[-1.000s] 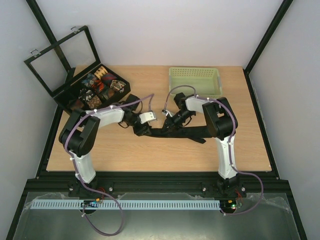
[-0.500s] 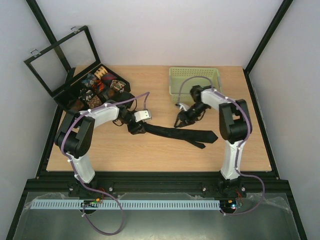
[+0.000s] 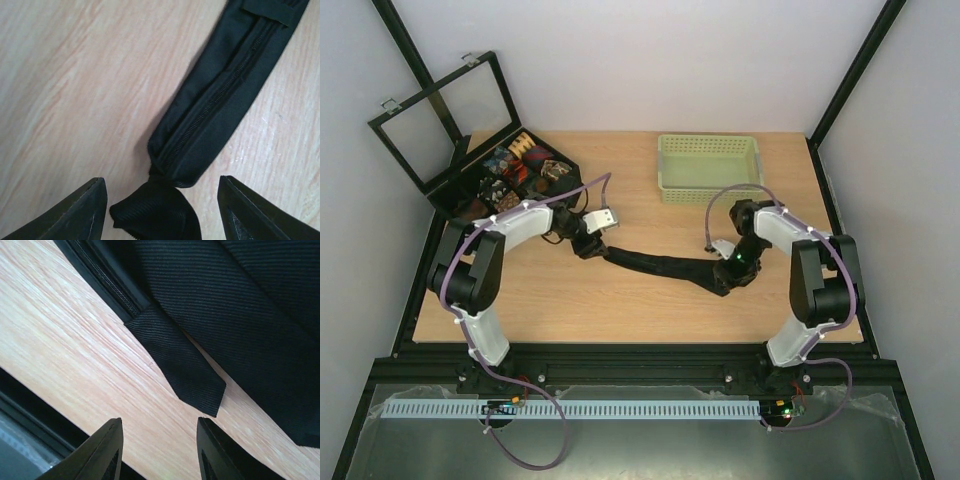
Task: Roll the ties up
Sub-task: Adjust the tie at the center of the board.
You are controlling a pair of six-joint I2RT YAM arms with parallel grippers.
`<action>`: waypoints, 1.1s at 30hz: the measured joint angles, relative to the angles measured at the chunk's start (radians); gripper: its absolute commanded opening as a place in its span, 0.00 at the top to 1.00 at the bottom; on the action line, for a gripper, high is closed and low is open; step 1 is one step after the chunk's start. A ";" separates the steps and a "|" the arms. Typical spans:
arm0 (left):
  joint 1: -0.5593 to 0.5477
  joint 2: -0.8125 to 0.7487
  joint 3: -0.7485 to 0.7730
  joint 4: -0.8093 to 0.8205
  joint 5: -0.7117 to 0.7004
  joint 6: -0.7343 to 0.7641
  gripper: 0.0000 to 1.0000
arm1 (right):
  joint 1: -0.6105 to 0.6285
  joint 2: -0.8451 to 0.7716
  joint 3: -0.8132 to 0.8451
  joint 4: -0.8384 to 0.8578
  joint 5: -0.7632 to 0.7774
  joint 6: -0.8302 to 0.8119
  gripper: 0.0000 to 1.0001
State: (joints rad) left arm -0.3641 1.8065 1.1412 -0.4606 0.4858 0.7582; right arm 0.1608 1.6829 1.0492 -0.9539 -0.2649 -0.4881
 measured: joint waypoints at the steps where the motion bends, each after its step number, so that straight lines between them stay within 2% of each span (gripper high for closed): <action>1: 0.004 0.000 0.006 0.002 0.000 -0.003 0.36 | 0.008 0.000 -0.015 0.013 0.017 0.003 0.58; 7: 0.019 0.000 0.026 0.010 -0.007 -0.011 0.36 | 0.076 0.000 -0.094 0.101 0.119 0.025 0.62; 9: 0.022 0.001 0.026 0.010 -0.011 -0.015 0.36 | 0.097 -0.007 -0.111 0.129 0.154 0.029 0.72; 12: 0.023 0.001 0.026 0.013 -0.016 -0.020 0.36 | 0.115 -0.032 -0.135 0.156 0.201 0.031 0.95; 13: 0.023 0.001 0.026 0.013 -0.016 -0.022 0.36 | 0.118 -0.034 -0.138 0.161 0.213 0.029 0.98; 18: 0.025 0.001 0.026 0.013 -0.018 -0.022 0.36 | 0.119 -0.047 -0.118 0.161 0.260 0.027 0.99; 22: 0.041 0.005 0.026 0.012 -0.020 -0.005 0.36 | 0.119 -0.058 -0.024 0.149 0.275 0.002 0.99; 23: 0.045 0.008 0.026 0.011 -0.022 0.002 0.36 | 0.119 -0.058 -0.009 0.149 0.274 -0.003 0.98; 24: 0.049 0.012 0.029 0.006 -0.026 0.010 0.36 | 0.119 -0.058 0.005 0.150 0.274 -0.010 0.91; 25: 0.051 0.016 0.032 0.002 -0.028 0.018 0.36 | 0.118 -0.058 0.013 0.149 0.270 -0.016 0.72; 26: 0.052 0.020 0.034 0.002 -0.032 0.023 0.36 | 0.117 -0.057 0.017 0.143 0.261 -0.026 0.63; 27: 0.055 0.023 0.036 -0.002 -0.035 0.029 0.36 | 0.117 -0.053 0.020 0.136 0.243 -0.028 0.59; 29: 0.056 0.025 0.038 -0.003 -0.040 0.036 0.36 | 0.116 -0.041 0.022 0.110 0.209 -0.035 0.55; 33: 0.057 0.025 0.038 -0.003 -0.042 0.040 0.36 | 0.116 -0.033 -0.011 0.107 0.171 -0.041 0.55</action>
State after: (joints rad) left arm -0.3069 1.8313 1.1793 -0.4641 0.4442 0.7986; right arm 0.2764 1.6497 1.0378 -0.8471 -0.0944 -0.5289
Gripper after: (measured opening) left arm 0.638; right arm 0.450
